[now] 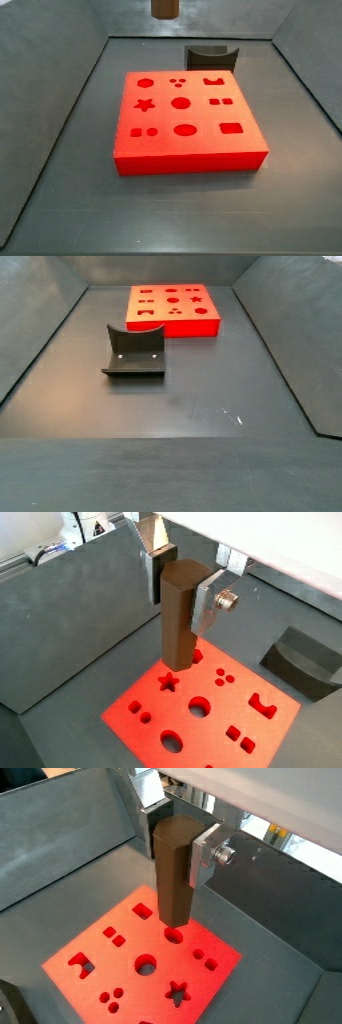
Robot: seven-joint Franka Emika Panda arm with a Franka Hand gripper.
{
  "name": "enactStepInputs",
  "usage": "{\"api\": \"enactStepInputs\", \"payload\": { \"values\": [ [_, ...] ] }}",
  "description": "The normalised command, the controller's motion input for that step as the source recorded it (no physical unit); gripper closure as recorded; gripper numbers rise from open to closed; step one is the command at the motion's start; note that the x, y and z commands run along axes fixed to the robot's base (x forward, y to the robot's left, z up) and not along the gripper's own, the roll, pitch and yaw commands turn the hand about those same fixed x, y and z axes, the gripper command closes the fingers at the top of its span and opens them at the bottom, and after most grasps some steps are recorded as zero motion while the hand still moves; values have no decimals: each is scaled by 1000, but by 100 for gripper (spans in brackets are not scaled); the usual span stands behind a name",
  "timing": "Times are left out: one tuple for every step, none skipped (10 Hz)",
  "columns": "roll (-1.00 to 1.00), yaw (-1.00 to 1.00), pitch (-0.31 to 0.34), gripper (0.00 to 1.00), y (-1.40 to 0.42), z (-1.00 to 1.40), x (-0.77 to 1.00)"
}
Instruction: Insert the hexagon object.
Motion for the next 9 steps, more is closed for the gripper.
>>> {"api": "enactStepInputs", "payload": {
  "values": [
    [0,0,-23,100,240,-166,0],
    [0,-271,-19,100,449,-217,-60],
    [3,-569,-20,100,460,-423,-120],
    [14,-880,-10,100,171,-434,-77],
    [1,-1000,-11,100,0,-437,-26],
    [0,-1000,-9,100,0,-454,-14],
    [0,-1000,-7,100,0,-451,0],
    [9,-1000,-43,100,0,-357,0],
    [9,-783,-93,100,266,-263,-57]
  ]
}}
